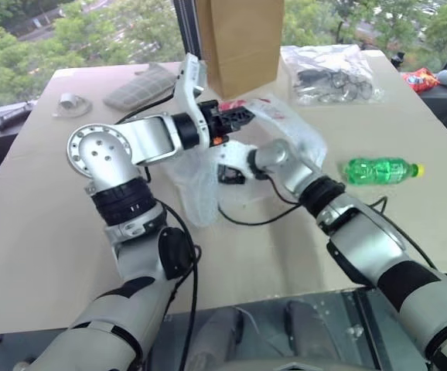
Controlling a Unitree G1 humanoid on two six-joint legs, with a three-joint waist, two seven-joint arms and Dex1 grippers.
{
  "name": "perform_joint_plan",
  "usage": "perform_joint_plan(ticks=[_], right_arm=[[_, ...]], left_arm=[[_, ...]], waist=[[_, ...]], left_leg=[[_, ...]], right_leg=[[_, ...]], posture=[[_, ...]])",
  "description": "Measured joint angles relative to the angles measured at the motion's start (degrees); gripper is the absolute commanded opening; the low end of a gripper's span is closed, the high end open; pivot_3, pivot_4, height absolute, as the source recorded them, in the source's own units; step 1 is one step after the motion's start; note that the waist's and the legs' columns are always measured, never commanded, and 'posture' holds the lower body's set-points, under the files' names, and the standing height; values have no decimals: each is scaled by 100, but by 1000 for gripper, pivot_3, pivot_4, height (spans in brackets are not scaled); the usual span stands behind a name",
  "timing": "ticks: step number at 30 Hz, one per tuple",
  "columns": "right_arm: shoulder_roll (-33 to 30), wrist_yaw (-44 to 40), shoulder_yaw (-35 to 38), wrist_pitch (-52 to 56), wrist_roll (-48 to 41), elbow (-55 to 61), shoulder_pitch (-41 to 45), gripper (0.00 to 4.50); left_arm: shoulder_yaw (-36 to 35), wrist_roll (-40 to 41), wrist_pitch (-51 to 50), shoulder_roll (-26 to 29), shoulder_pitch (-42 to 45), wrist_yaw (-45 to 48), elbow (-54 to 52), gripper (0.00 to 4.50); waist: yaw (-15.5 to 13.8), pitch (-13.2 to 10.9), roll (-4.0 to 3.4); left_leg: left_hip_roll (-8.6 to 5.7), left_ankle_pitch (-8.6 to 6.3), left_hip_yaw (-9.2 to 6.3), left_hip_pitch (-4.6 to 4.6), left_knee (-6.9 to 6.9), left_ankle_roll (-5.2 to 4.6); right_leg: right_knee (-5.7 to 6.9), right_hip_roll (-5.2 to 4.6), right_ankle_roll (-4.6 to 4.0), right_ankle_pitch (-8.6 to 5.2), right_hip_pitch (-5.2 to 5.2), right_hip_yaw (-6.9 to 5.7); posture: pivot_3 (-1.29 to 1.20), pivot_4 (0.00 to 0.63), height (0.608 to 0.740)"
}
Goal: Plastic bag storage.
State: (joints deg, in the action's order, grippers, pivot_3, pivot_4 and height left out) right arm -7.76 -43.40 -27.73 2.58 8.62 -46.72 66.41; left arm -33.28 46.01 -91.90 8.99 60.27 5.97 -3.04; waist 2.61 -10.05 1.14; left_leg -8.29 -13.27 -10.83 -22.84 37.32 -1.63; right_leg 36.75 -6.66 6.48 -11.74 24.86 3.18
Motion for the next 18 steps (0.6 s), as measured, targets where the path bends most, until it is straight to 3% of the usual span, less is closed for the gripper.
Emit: perform_joint_plan(ticks=[6,10,15,16,17,18], right_arm=[[-1088,-1139,350,1608,-854,4147,-1578,4425],[-1620,-1241,1351,3515,-2034,6567,-1839,4425],[-2342,-1249,1669,4070,-2236,7323,-2089,4425],[-3201,-1499,2111,4302,-2429,7652,-2353,4425],[-3381,-1557,2206,4314,-2442,7668,-2383,4425],[-4082,-1798,2643,4186,-2389,7647,-2565,4425]], left_arm=[[-106,-284,414,-43,-6,-274,183,0],[-193,-467,841,-61,-6,-410,501,0],[-97,-531,1030,-131,15,-452,611,0],[-20,-529,1114,-174,39,-456,663,0],[-10,-531,1119,-178,39,-458,666,0],[-22,-534,1146,-172,38,-474,670,0]], waist=[[-31,-1,-4],[-36,0,-3],[-79,0,-2],[-137,-1,-2],[-185,-2,-3],[-208,0,0]], left_leg=[[3,-3,-2,-27,9,5],[3,-4,1,-39,13,5],[0,-4,11,-32,9,4],[-2,-4,13,-47,14,4],[-8,-4,14,-57,15,3],[-7,-4,13,-76,26,3]], right_leg=[[2,-4,0,0,26,-12],[7,-4,-4,4,36,-14],[8,-9,-4,5,31,-11],[6,-12,-4,6,40,-11],[6,-18,-4,6,49,-12],[3,-15,-4,6,59,-17]], posture=[[0,150,740],[0,150,740],[0,150,740],[0,150,740],[0,150,740],[0,150,740]])
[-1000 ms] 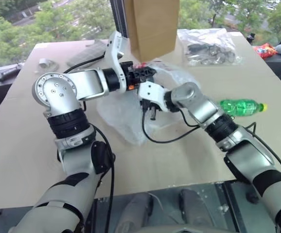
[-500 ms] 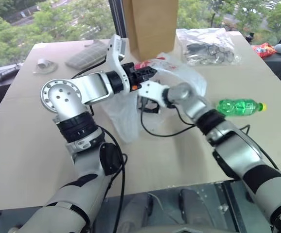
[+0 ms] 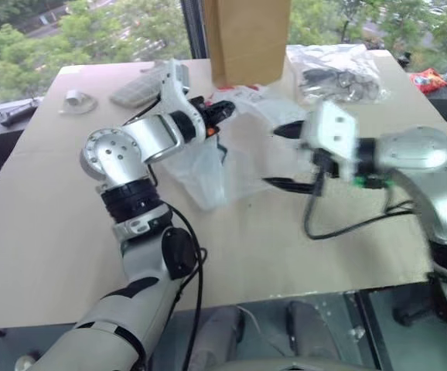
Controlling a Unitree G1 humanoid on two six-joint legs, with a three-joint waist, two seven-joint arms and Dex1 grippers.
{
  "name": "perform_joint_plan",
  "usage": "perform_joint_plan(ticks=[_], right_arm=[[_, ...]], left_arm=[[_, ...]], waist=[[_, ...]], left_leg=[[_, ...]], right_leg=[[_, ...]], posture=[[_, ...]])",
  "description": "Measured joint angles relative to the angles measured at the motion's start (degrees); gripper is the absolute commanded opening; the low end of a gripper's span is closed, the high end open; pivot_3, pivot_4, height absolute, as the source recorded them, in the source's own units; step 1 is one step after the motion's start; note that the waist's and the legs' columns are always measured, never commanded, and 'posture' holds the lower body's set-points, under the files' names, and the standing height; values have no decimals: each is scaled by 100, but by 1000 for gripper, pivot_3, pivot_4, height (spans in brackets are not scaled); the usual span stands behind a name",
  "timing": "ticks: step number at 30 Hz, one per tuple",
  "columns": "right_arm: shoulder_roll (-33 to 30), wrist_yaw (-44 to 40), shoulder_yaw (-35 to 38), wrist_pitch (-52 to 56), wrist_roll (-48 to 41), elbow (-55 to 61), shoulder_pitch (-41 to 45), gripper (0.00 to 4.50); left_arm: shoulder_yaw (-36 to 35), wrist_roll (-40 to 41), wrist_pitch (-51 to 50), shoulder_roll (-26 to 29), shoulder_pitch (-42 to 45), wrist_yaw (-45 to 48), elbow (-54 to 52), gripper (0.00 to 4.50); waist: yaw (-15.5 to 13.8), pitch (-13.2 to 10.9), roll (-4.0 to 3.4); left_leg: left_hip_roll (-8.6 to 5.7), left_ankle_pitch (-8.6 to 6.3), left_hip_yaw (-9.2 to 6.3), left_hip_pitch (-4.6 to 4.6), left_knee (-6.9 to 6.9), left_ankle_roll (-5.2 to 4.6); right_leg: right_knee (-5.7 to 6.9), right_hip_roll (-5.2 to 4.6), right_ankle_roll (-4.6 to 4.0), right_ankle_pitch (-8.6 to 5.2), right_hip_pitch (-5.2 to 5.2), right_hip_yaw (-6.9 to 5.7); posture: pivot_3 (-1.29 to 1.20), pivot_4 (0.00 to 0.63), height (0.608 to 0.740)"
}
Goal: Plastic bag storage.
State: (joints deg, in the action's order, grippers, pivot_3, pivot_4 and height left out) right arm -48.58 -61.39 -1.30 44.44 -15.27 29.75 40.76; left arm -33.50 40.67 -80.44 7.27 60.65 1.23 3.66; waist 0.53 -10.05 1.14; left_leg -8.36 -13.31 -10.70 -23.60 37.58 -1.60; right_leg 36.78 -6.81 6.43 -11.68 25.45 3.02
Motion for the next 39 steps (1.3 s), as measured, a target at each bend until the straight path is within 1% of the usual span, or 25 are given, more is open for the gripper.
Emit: perform_joint_plan(ticks=[1,3,4,7,8,9,10,11,12,14,15,17,21,22,23,24,25,28,31,32,34,35,36,37,39], right_arm=[[-589,-198,148,-330,127,-170,-272,4425],[-1318,-487,182,-1081,469,-775,-763,4425],[-1549,-618,125,-1594,682,-1294,-959,4425],[-1666,-796,-229,-2671,1137,-2560,-1023,4425],[-1571,-864,-566,-3248,1408,-3310,-798,4425],[-1490,-873,-742,-3522,1590,-3792,-674,4425],[-1276,-853,-1020,-3942,1883,-4581,-373,4425],[-1083,-752,-1138,-4288,2042,-5116,-113,4425],[-854,-613,-1372,-4707,2336,-5836,388,4425],[-646,-372,-1635,-5117,2779,-6817,907,4425],[-458,-216,-1801,-5410,3016,-7503,1242,4425],[-238,58,-1956,-5792,3308,-8297,1617,4425],[55,406,-2190,-6087,3767,-9289,2143,4425],[126,439,-2208,-6084,3840,-9476,2250,3920],[192,465,-2216,-6062,3888,-9640,2360,3697],[217,461,-2222,-6046,3932,-9739,2424,3290],[235,436,-2205,-6016,3943,-9819,2459,3072],[215,236,-2050,-5978,3889,-9882,2482,3063],[150,-163,-1897,-5943,3712,-9779,2435,3063],[-8,-615,-1695,-5681,3405,-9250,2142,3063],[-316,-1425,-1322,-4838,2705,-7765,1370,3063],[-519,-1710,-1116,-4262,2322,-6828,903,3063],[-901,-2142,-690,-2841,1331,-4729,-37,3063],[-928,-2236,-653,-2551,1088,-4299,-132,3063],[-1022,-2017,-112,-847,59,-2330,-667,3063]], left_arm=[[5,4,14,1,-2,-18,0,0],[-14,4,44,8,-7,-46,-1,0],[-22,5,50,4,-10,-59,-7,0],[-15,18,54,-55,-15,-105,-28,0],[-23,24,57,-72,-32,-136,-61,0],[-18,43,55,-103,-37,-151,-89,0],[-27,74,53,-118,-57,-174,-146,0],[-38,97,51,-122,-82,-204,-206,0],[-61,120,42,-162,-93,-261,-273,0],[-64,188,-2,-250,-115,-309,-397,0],[-101,232,-49,-251,-143,-359,-516,0],[-163,250,-73,-249,-174,-439,-646,0],[-212,315,-169,-279,-273,-564,-834,0],[-212,334,-183,-290,-281,-603,-901,0],[-215,342,-195,-297,-286,-636,-974,0],[-213,358,-199,-304,-286,-650,-1013,0],[-214,379,-209,-304,-292,-656,-1054,0],[-215,412,-250,-302,-313,-672,-1105,0],[-215,423,-251,-297,-322,-674,-1104,0],[-191,447,-252,-303,-320,-670,-1103,0],[-194,450,-250,-270,-317,-667,-1086,0],[-181,452,-249,-261,-309,-657,-1075,0],[-196,444,-244,-139,-324,-640,-1039,0],[-206,427,-239,-89,-329,-642,-992,0],[-93,424,-228,-57,-295,-573,-882,0]], waist=[[-29,0,0],[-45,1,4],[-37,1,4],[30,1,3],[59,1,4],[69,0,3],[94,0,4],[119,0,1],[162,-2,3],[151,-4,8],[152,-4,8],[152,-4,8],[120,-4,9],[109,-4,9],[105,-4,9],[96,-3,10],[82,-3,10],[36,-3,10],[34,-4,10],[21,-4,9],[13,-7,4],[-1,-6,-1],[0,-6,-17],[35,-6,-17],[84,-10,-23]], left_leg=[[-1,0,2,-8,4,0],[-1,0,27,-10,7,0],[1,0,42,-9,11,0],[9,0,65,1,13,0],[13,0,77,10,13,0],[17,0,83,16,12,0],[20,0,87,23,12,0],[23,0,86,26,12,0],[25,0,89,46,8,0],[27,0,87,68,-1,0],[31,0,88,73,-9,0],[34,0,84,73,-14,0],[38,0,82,69,-17,0],[38,0,81,69,-17,0],[38,0,81,69,-17,0],[39,0,80,70,-17,0],[42,0,80,70,-17,0],[46,-1,81,71,-17,1],[46,-1,82,70,-17,1],[47,-1,80,65,-19,1],[49,-1,78,50,-17,0],[49,-1,75,24,-16,0],[50,-1,68,-27,-3,0],[53,-2,72,-27,2,1],[61,-7,81,-23,7,5]], right_leg=[[-1,-2,0,0,5,-1],[-3,-1,0,0,6,0],[0,-2,1,0,7,6],[11,3,2,1,8,26],[15,7,2,2,6,36],[16,8,2,6,2,42],[20,11,2,7,1,52],[22,13,2,8,0,61],[24,15,4,9,-13,74],[15,18,4,9,-35,73],[7,21,3,9,-38,72],[4,22,3,9,-37,73],[-7,26,2,9,-37,72],[-8,27,2,9,-38,72],[-8,27,2,9,-38,73],[-8,29,2,9,-39,72],[-8,32,1,10,-39,72],[-7,37,0,11,-39,72],[-8,37,-1,11,-38,73],[-12,37,-1,10,-38,70],[-8,37,-2,10,-20,74],[-4,37,-2,10,5,73],[5,37,-2,11,60,68],[10,40,-2,11,63,73],[10,52,-3,11,64,87]], posture=[[0,150,740],[0,150,740],[0,150,740],[0,150,740],[0,150,740],[0,150,740],[0,150,740],[0,150,740],[0,150,740],[0,150,740],[0,150,740],[0,150,740],[0,150,740],[0,150,740],[0,150,740],[0,150,740],[0,150,740],[0,150,740],[0,150,740],[0,150,740],[0,150,740],[0,150,740],[0,150,740],[0,150,740],[0,150,740]])
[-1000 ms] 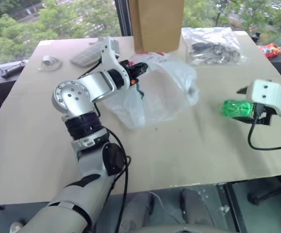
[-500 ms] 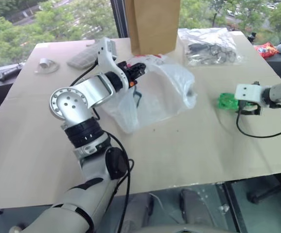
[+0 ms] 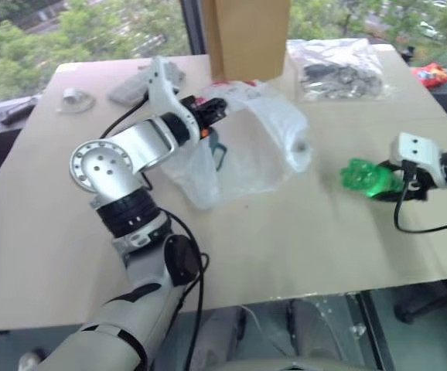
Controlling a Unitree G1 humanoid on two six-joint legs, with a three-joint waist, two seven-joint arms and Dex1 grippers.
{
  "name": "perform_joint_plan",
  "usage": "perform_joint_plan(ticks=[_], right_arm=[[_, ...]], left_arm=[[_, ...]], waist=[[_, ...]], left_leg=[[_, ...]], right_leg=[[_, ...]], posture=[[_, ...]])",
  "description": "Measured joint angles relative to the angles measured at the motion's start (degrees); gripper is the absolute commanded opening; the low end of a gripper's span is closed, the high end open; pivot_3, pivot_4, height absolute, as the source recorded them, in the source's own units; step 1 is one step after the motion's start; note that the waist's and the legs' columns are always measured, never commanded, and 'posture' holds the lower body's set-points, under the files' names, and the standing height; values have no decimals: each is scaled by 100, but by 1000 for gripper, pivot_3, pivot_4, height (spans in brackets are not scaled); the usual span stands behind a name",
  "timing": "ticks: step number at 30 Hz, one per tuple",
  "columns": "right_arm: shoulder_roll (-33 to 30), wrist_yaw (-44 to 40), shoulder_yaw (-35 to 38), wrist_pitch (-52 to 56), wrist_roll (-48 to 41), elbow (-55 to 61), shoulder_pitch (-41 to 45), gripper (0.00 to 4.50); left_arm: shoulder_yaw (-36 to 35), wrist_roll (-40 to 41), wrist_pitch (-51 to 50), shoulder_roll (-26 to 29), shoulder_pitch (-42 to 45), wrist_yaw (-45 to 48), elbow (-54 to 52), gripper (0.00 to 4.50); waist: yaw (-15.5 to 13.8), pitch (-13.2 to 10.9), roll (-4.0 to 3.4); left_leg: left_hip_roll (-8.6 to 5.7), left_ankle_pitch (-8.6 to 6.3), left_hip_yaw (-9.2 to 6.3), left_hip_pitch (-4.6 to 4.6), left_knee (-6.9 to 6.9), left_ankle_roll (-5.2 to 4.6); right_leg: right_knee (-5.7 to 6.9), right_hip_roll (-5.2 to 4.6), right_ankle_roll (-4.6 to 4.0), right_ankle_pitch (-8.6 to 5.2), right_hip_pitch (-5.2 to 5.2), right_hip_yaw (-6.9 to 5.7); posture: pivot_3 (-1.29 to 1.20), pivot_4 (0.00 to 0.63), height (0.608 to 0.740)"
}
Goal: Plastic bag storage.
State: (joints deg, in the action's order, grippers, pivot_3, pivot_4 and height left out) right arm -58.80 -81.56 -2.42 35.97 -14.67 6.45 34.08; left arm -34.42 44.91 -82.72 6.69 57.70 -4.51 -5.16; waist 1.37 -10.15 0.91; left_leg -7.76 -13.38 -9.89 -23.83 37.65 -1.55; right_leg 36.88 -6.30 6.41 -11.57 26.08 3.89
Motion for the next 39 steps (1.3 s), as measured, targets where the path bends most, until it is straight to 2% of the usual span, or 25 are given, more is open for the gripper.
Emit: perform_joint_plan(ticks=[1,2,4,5,8,11,13,17,23,26,30,33,35,38,39], right_arm=[[250,345,273,963,-655,1172,11,3063],[546,675,392,1599,-1074,1879,137,3063],[1062,1233,399,2445,-1594,2689,304,3063],[1564,1686,294,2962,-1701,2805,449,3063],[3170,3260,-171,3889,-1478,2214,836,3063],[3986,4138,-248,4119,-1239,1303,1237,3063],[4292,4567,-240,3974,-1035,539,1546,3063],[4841,5141,-85,3426,-705,-1000,2002,3063],[5451,5687,350,2615,-571,-2636,2586,3063],[5806,6035,850,1231,-484,-4484,3217,4457],[6037,6033,1255,167,-552,-5525,3634,4457],[6099,5797,1235,19,-581,-5568,3683,4457],[6082,5622,1096,199,-597,-5051,3432,4457],[5851,5323,651,814,-692,-3558,2717,4457],[5586,5200,388,1200,-810,-2614,2258,4457]], left_arm=[[93,-3,17,47,22,70,88,0],[195,-2,32,54,48,133,149,0],[409,15,46,56,87,266,193,0],[483,27,46,195,72,384,201,0],[752,83,50,498,91,789,230,0],[968,194,35,664,69,1088,178,0],[1027,259,7,806,39,1229,107,0],[1022,422,-90,900,-64,1340,-260,0],[1032,585,-215,796,-233,1283,-513,0],[1021,570,-182,660,-396,1145,-559,0],[1021,488,-84,488,-441,1001,-491,0],[1010,461,19,446,-440,925,-348,0],[950,457,98,436,-435,884,-234,0],[846,452,191,455,-412,817,-92,0],[836,453,218,472,-393,815,-53,0]], waist=[[48,1,1],[65,4,6],[25,6,10],[14,9,17],[5,14,20],[-81,14,20],[-71,14,21],[5,14,20],[131,14,20],[187,14,19],[232,14,18],[261,14,18],[260,14,17],[243,14,17],[209,13,16]], left_leg=[[8,-2,1,6,3,3],[14,-4,1,14,6,5],[16,-5,-4,27,22,4],[15,-6,4,37,29,3],[13,-3,10,38,52,2],[12,-3,4,16,68,2],[10,-2,5,14,68,2],[11,-3,11,11,61,1],[15,-3,13,10,53,1],[16,-3,13,18,52,1],[16,-3,13,14,52,1],[16,-3,12,14,51,1],[17,-3,10,14,52,1],[16,-3,6,10,55,1],[15,-3,-1,3,57,0]], right_leg=[[2,9,-6,4,-3,1],[2,18,-15,12,-11,0],[-2,19,-19,24,-42,-15],[0,20,-19,31,-50,-10],[10,26,-19,57,-53,2],[9,27,-26,64,-40,-3],[0,26,-27,65,-40,-2],[-12,25,-28,64,-34,-3],[-11,29,-28,64,-25,-3],[-6,31,-28,64,-28,-1],[-9,30,-28,64,-28,0],[-8,30,-28,64,-27,-1],[-8,31,-28,64,-27,-1],[-7,30,-28,63,-27,-6],[-10,27,-28,63,-26,-13]], posture=[[0,150,740],[0,150,740],[0,150,740],[0,150,740],[0,150,740],[0,150,740],[0,150,740],[0,150,740],[0,150,740],[0,150,740],[0,150,740],[0,150,740],[0,150,740],[0,150,740],[0,150,740]])
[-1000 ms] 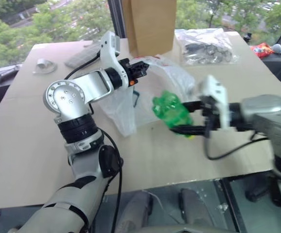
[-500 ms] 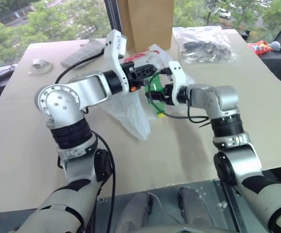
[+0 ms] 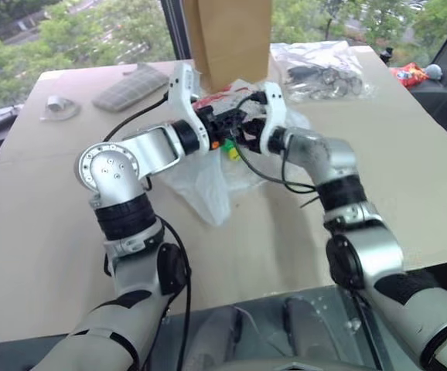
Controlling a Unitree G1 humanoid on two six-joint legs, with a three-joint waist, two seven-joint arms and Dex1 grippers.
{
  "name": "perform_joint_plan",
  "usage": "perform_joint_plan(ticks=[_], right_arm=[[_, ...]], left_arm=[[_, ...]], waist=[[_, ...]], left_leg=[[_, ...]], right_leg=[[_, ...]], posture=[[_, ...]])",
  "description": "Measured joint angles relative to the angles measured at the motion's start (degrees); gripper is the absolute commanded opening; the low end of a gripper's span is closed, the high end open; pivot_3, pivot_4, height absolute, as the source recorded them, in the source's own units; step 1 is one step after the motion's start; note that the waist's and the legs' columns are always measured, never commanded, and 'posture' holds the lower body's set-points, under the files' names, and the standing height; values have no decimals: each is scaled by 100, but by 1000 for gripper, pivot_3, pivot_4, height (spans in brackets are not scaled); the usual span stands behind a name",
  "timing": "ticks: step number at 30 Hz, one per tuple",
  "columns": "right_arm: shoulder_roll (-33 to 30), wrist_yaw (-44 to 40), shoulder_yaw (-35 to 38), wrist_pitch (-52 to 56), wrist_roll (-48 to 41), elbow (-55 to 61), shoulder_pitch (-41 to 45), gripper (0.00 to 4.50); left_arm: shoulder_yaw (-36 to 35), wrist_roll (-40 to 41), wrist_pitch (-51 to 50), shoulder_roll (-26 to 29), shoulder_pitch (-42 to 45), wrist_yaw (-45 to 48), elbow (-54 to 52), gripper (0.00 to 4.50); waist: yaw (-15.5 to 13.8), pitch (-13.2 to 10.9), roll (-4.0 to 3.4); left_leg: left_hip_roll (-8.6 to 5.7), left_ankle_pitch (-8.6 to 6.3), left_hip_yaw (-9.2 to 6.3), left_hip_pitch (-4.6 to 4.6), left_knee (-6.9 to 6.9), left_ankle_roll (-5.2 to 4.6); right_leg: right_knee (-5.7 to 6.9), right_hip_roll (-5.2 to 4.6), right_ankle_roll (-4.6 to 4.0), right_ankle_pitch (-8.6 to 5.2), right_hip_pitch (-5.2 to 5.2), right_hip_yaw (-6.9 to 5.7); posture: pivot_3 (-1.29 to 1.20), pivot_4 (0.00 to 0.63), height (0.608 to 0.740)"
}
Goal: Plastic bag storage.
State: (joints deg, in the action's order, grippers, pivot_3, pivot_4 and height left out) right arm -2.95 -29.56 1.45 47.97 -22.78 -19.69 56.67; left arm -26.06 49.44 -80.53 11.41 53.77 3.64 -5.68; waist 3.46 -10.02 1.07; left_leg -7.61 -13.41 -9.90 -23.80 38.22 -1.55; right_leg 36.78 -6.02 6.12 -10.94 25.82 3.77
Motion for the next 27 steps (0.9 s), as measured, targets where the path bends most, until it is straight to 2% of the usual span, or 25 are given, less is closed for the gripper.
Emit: perform_joint_plan(ticks=[5,9,15,18,21,24,27], right_arm=[[-992,-27,-198,1479,-573,3052,-1013,4457],[-1624,350,-174,2044,-636,4508,-1362,4457],[-1804,1169,-396,2154,-18,4621,-1554,4457],[-1731,1369,-623,1972,261,4262,-1546,4457],[-1590,1446,-838,1691,478,3587,-1553,4500],[-1573,1436,-856,1400,613,3194,-1552,3680],[-1581,1405,-854,1251,694,3045,-1552,2170]], left_arm=[[-28,-24,228,206,15,43,125,0],[158,-47,356,440,9,252,177,0],[501,-119,597,626,-9,562,170,0],[663,-199,735,669,-14,669,168,0],[775,-227,825,719,-17,758,168,745],[858,-259,838,836,-18,845,169,2006],[876,-270,845,929,-21,916,167,3399]], waist=[[-8,0,-2],[-15,2,-2],[-64,2,-3],[-96,3,-1],[-115,2,-1],[-115,2,-1],[-110,2,-1]], left_leg=[[2,-1,7,7,0,0],[3,-1,11,14,1,0],[3,-1,15,18,1,0],[3,-1,17,18,1,-1],[2,-1,18,16,1,-1],[2,-1,17,14,0,-1],[2,-1,17,15,0,-1]], right_leg=[[5,2,1,0,1,-1],[7,2,1,0,-5,-1],[10,2,1,1,-8,2],[7,2,1,1,-10,4],[6,1,1,1,-8,4],[3,1,1,1,-8,4],[3,1,1,1,-7,4]], posture=[[0,150,740],[0,150,740],[0,150,740],[0,150,740],[0,150,740],[0,150,740],[0,150,740]])
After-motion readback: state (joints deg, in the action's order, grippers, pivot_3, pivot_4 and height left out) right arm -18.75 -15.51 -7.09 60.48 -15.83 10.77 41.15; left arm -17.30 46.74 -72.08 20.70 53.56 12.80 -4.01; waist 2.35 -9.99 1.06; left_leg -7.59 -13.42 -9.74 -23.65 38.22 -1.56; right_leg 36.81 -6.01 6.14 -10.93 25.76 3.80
